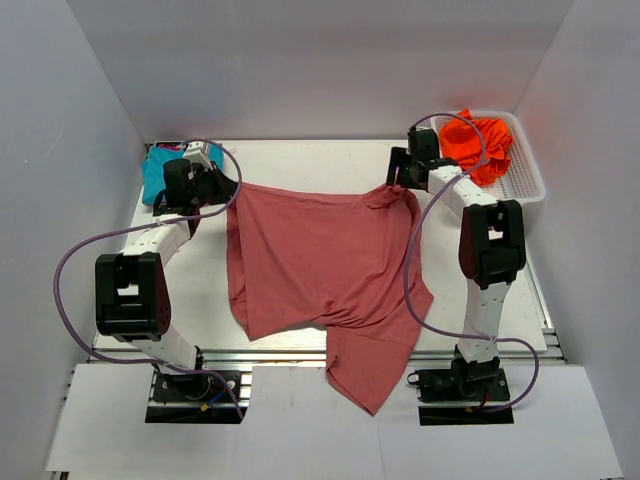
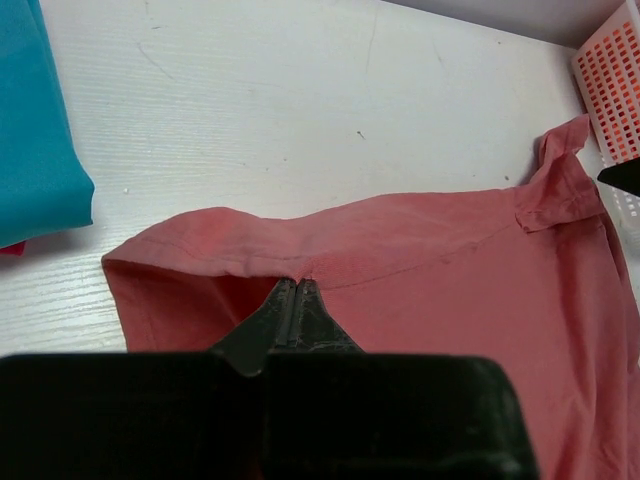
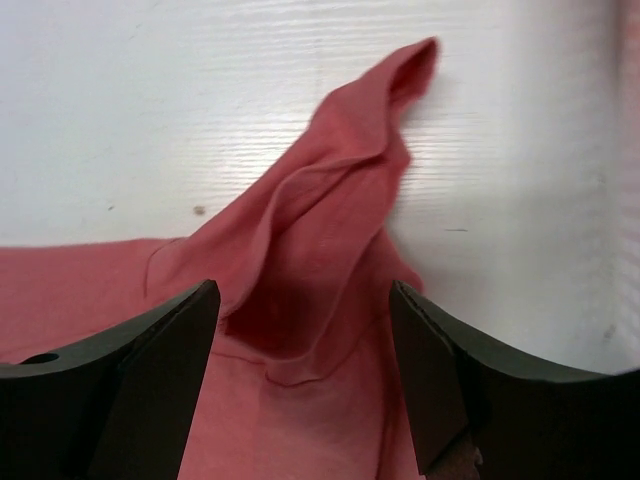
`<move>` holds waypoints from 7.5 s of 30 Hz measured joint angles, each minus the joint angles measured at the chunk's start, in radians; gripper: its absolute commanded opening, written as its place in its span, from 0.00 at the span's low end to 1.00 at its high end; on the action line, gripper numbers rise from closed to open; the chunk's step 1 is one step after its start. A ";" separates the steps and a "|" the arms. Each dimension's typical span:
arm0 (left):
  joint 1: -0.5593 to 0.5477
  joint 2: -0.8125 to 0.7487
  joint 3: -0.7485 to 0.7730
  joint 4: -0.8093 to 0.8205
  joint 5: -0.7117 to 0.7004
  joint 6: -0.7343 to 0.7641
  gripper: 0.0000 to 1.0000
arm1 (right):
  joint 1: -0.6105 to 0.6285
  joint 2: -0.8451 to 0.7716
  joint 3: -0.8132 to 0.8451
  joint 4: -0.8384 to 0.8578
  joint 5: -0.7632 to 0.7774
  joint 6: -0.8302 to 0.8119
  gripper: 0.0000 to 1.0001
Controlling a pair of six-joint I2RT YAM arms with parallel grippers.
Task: Fold and stack the t-shirts
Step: Flatten out the tshirt, then grap the side of the flattened tshirt closest away from the robot with both arms
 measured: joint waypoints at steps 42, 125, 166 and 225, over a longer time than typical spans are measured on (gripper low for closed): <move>0.000 0.023 -0.031 -0.010 -0.032 0.014 0.00 | 0.080 0.046 -0.015 -0.006 -0.032 0.043 0.65; -0.006 -0.691 0.257 -0.280 -0.161 0.177 0.00 | 0.105 -1.062 -0.238 0.377 -0.027 -0.491 0.00; -0.140 0.146 0.034 -0.214 -0.093 0.108 1.00 | 0.035 -0.276 -0.422 -0.149 0.109 0.092 0.91; -0.110 -0.555 -0.520 -0.550 -0.467 -0.234 0.72 | 0.002 -0.722 -0.816 0.366 -0.337 0.125 0.91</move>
